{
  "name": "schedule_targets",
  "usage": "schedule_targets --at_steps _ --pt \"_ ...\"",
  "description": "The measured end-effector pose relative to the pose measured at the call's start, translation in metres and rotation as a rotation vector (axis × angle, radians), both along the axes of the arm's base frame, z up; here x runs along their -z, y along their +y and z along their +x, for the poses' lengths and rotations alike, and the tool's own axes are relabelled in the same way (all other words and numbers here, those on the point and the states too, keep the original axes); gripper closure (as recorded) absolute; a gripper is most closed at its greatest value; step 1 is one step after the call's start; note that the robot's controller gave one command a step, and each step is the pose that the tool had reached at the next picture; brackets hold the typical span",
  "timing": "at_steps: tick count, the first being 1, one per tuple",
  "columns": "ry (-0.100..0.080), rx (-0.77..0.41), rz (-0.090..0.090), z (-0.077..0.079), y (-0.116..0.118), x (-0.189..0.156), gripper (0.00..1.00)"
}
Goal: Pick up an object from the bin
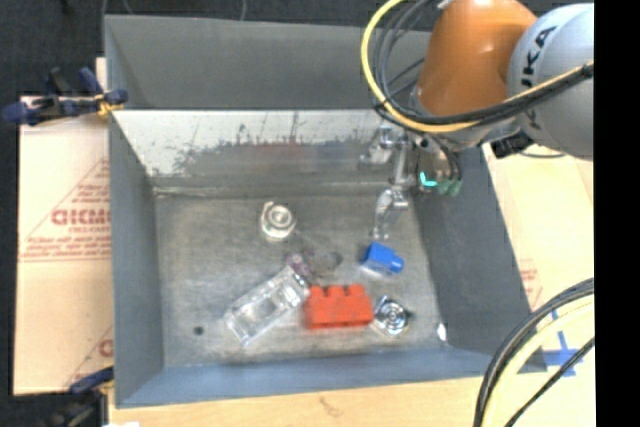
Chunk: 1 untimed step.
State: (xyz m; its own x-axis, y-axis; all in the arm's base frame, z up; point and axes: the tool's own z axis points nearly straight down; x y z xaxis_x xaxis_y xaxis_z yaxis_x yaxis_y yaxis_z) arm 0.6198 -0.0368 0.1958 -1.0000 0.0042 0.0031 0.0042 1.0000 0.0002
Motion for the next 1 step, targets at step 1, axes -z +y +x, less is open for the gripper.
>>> schedule_targets --at_steps 1 --pt "-0.023 -0.132 -0.005 -0.0538 0.071 0.1042 0.0"
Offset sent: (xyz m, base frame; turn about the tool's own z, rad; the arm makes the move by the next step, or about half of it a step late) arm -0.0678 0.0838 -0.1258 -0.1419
